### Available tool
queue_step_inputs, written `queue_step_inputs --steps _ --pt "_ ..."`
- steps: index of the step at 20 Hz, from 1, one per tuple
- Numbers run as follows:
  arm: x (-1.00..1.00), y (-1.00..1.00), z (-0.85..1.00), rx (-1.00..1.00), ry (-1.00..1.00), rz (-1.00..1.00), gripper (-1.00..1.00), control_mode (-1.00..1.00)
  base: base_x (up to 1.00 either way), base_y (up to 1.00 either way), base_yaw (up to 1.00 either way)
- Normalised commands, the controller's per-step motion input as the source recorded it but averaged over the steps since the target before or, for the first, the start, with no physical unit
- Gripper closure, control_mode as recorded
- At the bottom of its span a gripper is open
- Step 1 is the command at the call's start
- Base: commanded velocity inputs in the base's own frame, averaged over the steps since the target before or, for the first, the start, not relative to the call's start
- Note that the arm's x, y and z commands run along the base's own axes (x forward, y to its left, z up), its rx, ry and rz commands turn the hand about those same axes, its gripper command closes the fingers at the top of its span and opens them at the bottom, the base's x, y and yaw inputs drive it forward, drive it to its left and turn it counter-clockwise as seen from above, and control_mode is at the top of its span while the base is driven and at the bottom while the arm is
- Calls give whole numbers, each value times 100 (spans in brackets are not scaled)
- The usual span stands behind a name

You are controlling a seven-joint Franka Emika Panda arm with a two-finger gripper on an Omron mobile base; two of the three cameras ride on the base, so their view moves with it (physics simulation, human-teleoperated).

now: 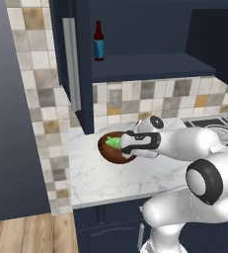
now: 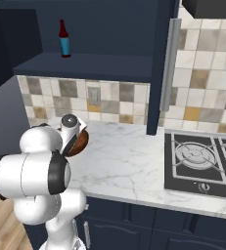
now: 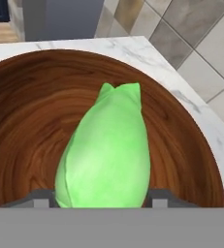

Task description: Pick the corn from the cabinet and place it in the bowl. Then pick the bowl and place it in the sink. Then turn on the sink facuet.

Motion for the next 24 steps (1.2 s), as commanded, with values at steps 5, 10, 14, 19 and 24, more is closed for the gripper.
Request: queue_step_inputs --steps 5,10,14,19,24 --pt "0 0 0 0 0 0 -100 -100 0 0 0" --pt "-8 -1 11 1 0 -5 -100 -100 0 0 0" --pt "-24 -14 37 4 0 -14 -100 -100 0 0 0" --pt "-22 -15 57 3 3 -20 -100 -100 0 0 0" --pt "-13 -17 60 5 4 -22 -100 -100 0 0 0"
